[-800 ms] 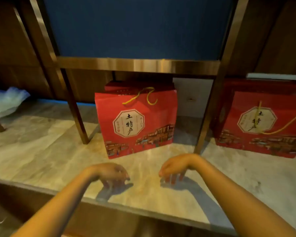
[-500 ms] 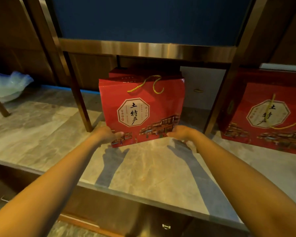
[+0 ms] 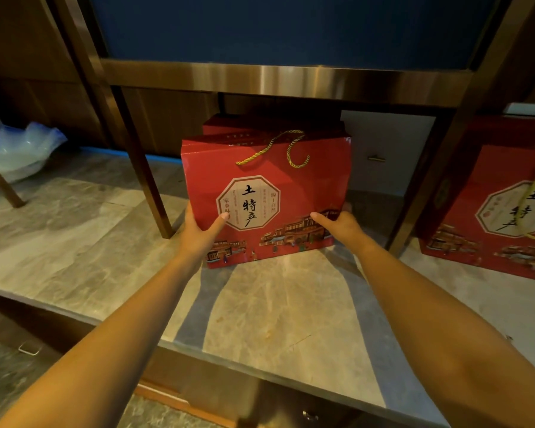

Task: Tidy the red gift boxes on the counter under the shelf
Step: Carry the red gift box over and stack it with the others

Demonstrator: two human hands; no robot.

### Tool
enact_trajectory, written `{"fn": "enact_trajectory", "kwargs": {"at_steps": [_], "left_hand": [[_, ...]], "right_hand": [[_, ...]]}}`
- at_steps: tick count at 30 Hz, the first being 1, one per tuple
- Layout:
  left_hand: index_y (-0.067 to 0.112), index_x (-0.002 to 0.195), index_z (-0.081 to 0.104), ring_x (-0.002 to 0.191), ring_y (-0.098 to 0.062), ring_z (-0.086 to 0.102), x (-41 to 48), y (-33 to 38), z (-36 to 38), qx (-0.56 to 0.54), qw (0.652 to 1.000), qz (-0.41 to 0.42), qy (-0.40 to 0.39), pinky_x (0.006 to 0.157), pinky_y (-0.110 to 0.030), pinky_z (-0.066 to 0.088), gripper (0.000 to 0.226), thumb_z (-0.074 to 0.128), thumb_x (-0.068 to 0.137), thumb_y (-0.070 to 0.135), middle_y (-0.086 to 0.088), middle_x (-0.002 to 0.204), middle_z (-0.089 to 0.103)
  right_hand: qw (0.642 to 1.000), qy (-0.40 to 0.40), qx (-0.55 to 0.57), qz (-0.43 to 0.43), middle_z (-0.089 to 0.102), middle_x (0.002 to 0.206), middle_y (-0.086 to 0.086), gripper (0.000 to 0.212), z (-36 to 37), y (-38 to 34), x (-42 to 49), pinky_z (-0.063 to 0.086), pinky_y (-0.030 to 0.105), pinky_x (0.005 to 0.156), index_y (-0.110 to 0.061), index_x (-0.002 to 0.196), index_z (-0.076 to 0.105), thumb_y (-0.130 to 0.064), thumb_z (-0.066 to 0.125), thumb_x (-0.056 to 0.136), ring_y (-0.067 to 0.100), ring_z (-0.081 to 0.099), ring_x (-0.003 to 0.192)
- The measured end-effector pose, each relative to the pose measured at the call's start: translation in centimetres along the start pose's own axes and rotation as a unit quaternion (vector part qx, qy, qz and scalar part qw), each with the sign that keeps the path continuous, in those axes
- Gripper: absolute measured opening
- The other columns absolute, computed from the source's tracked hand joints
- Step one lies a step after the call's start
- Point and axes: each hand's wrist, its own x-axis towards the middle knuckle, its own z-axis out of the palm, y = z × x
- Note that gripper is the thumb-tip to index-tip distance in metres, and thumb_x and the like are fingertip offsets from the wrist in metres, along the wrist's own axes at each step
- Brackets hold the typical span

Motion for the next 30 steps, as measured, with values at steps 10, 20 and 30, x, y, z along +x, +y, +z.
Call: {"fn": "enact_trajectory", "kwargs": {"at_steps": [10,20,30], "left_hand": [[0.028,0.127,0.049,0.098,0.001,0.062,-0.4,-0.2,-0.2,-0.036,0.997,0.001,0.064,0.074,-0.02,0.051,0.057,0.07,0.076,0.042,0.019,0.105,0.064],[0.019,0.128,0.054,0.108,-0.016,0.063,-3.7,1.9,-3.6,-0.078,0.994,-0.008,0.075,0.087,-0.034,0.052,0.055,0.069,0.078,0.036,-0.002,0.121,0.067],[0.025,0.124,0.058,0.102,-0.011,0.066,-10.1,5.7,-3.9,-0.101,0.994,-0.008,0.032,0.073,-0.024,0.048,0.053,0.068,0.074,0.042,0.004,0.115,0.07]], "right_hand": [[0.997,0.07,-0.014,-0.035,0.056,0.129,0.019,0.073,1.2,0.3,-1.2,0.044,0.033,0.088,0.001,0.126,0.037,-0.03,0.076,0.074,0.034,0.055,0.117],[0.988,0.056,-0.113,-0.09,0.062,0.114,0.012,0.061,-0.9,-1.8,-6.1,0.05,0.034,0.07,-0.006,0.113,0.042,-0.044,0.071,0.075,0.03,0.062,0.102],[0.986,0.048,-0.124,-0.1,0.051,0.097,-0.004,0.045,-6.0,-2.6,-14.4,0.05,0.036,0.074,-0.022,0.102,0.035,-0.04,0.069,0.079,0.017,0.054,0.086]]}}
